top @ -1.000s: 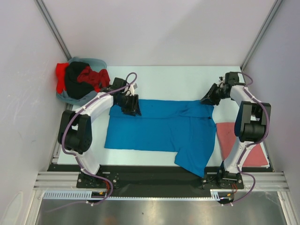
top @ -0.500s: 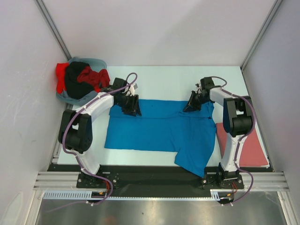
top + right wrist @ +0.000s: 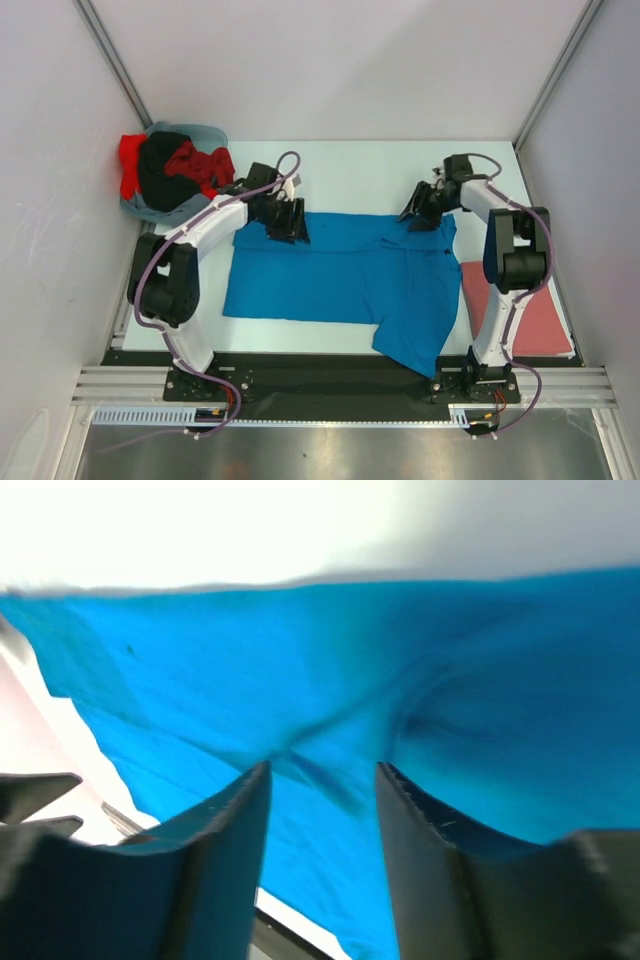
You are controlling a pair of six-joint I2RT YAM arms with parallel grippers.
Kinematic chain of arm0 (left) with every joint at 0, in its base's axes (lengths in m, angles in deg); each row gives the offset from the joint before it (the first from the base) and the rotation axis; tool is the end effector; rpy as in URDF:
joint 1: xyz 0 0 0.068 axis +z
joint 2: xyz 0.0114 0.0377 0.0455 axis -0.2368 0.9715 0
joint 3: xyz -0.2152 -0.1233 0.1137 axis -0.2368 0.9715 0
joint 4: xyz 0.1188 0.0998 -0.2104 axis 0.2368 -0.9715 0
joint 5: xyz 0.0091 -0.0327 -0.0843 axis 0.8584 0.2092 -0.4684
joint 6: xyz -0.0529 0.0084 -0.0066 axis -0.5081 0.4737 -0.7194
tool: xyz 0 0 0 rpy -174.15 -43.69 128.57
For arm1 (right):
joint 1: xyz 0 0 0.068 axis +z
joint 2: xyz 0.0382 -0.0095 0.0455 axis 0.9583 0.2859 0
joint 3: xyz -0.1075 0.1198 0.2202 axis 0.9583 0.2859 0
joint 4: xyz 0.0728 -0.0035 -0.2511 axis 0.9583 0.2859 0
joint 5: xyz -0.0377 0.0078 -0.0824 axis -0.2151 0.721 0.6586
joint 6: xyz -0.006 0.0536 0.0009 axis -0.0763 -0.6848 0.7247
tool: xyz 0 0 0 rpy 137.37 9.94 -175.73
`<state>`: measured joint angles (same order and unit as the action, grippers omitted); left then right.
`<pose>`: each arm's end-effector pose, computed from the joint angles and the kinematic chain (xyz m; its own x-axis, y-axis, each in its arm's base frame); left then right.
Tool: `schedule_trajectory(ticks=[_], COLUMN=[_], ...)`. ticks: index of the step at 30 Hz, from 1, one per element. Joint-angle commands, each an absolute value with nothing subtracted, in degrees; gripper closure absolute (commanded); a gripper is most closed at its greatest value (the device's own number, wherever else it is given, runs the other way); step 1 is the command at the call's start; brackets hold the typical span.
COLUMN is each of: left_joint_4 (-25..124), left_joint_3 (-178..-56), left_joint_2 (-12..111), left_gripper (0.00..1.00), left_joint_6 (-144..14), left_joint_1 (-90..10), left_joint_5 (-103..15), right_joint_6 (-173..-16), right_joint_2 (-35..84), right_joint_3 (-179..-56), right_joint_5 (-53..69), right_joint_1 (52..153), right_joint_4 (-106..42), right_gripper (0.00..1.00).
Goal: Fold and stack the t-shirts
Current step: Fold the tshirt
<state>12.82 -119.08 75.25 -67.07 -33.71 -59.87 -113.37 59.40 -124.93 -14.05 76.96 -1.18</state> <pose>0.3392 -0.1392 0.2240 -0.9170 0.1096 -0.3835 0.2938 0.8360 -0.4634 0.4173 0.0437 0.1741 -0.9267 0.3229 -0.1920 0.1540 0.7927 0.5899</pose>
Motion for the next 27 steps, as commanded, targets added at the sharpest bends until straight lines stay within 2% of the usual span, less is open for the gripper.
schedule_trajectory(ticks=[1, 2, 4, 6, 7, 8, 9, 10, 11, 13, 18, 20, 27], left_joint_4=[17.7, 19.5, 21.5, 23.9, 24.4, 25.5, 26.0, 27.0, 27.2, 27.1, 28.6, 28.6, 27.5], left_joint_3=[-124.7, -125.2, -126.7, -128.5, -129.2, -129.7, -130.7, -131.2, -132.3, -132.9, -135.0, -136.5, -143.1], left_joint_2=[76.7, 77.3, 79.8, 81.5, 83.2, 84.3, 85.0, 86.7, 87.5, 89.1, 93.5, 95.6, 99.0], left_gripper=[0.43, 0.43, 0.43, 0.42, 0.42, 0.43, 0.44, 0.46, 0.5, 0.54, 0.57, 0.53, 0.5], left_joint_6=[-66.0, -66.4, -67.9, -68.4, -69.1, -69.3, -69.7, -70.1, -70.2, -71.6, -72.0, -72.5, -72.1], left_joint_1=[-39.4, -40.5, -43.6, -46.9, -48.1, -50.2, -51.1, -52.0, -53.6, -54.7, -56.2, -56.2, -56.2], left_joint_5=[-59.5, -59.2, -59.7, -58.9, -57.5, -56.4, -55.1, -54.1, -53.2, -50.1, -47.1, -46.1, -43.6], right_joint_6=[-109.8, -109.0, -108.3, -107.4, -107.4, -107.0, -106.9, -106.7, -106.2, -105.8, -103.7, -102.7, -102.4], right_joint_2=[51.8, 51.1, 49.9, 49.5, 49.4, 49.4, 49.3, 49.5, 49.7, 49.8, 49.1, 49.3, 48.9], right_joint_3=[-125.9, -125.0, -124.2, -123.9, -123.7, -123.6, -123.2, -123.0, -122.9, -122.0, -119.6, -118.9, -116.2], right_joint_5=[-10.3, -10.2, -10.2, -9.0, -9.0, -8.7, -7.8, -7.3, -7.0, -6.9, -4.6, -3.8, -5.2], right_joint_1=[70.9, 70.1, 67.7, 66.7, 66.2, 66.1, 66.1, 66.1, 66.1, 66.1, 66.0, 65.9, 65.7], right_joint_4=[4.4, 5.1, 5.6, 6.3, 6.2, 5.8, 5.4, 5.0, 4.9, 4.3, 2.0, 2.1, 2.5], right_gripper=[0.43, 0.34, 0.25, 0.23, 0.25, 0.3, 0.4, 0.65, 0.71, 0.77, 0.76, 0.73, 0.61])
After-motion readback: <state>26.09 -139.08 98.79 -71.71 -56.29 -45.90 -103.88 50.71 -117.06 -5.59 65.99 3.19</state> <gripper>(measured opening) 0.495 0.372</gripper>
